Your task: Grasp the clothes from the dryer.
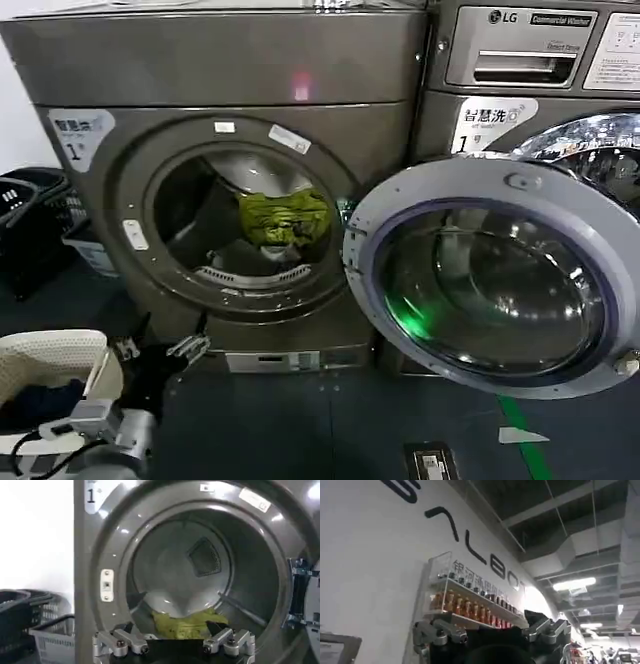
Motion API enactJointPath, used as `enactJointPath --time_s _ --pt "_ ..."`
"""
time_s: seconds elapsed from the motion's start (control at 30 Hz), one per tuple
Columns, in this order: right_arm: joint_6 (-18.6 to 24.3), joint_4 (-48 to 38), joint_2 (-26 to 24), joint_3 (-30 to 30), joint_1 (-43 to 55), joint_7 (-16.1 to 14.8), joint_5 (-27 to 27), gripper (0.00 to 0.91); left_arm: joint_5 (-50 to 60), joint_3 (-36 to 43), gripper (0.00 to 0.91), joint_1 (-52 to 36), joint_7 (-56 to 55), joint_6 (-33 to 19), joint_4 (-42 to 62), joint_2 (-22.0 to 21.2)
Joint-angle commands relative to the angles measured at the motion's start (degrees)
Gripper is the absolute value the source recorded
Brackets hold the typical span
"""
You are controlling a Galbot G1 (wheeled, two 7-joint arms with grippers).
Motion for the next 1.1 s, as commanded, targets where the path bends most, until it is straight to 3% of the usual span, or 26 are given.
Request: enactJointPath --time_s 0.03,0.7,0.8,1.1 --pt "-0.11 -0.04 -0.05 0.02 0.05 0.05 -0.02 0.907 0.09 0.02 0.907 -0.26 0.02 -0.06 0.41 -0.17" --pt "-0.12 0.57 0.50 0.17 0.03 -0.11 -0.03 0.907 -0.01 0.33 0.907 -0.21 1.19 -0.79 0.62 0.25" --pt "-0.54 0.76 0.61 0.97 -0.69 1.18 0.04 0.907 -1.18 0.87 0.907 -0.55 2.14 -2.58 1.07 1.92" --pt "-1.43 3.17 0.49 2.72 -2.46 0.76 0.14 0.907 -6.49 2.32 0.907 -8.82 0.74 -2.80 8.21 8.24"
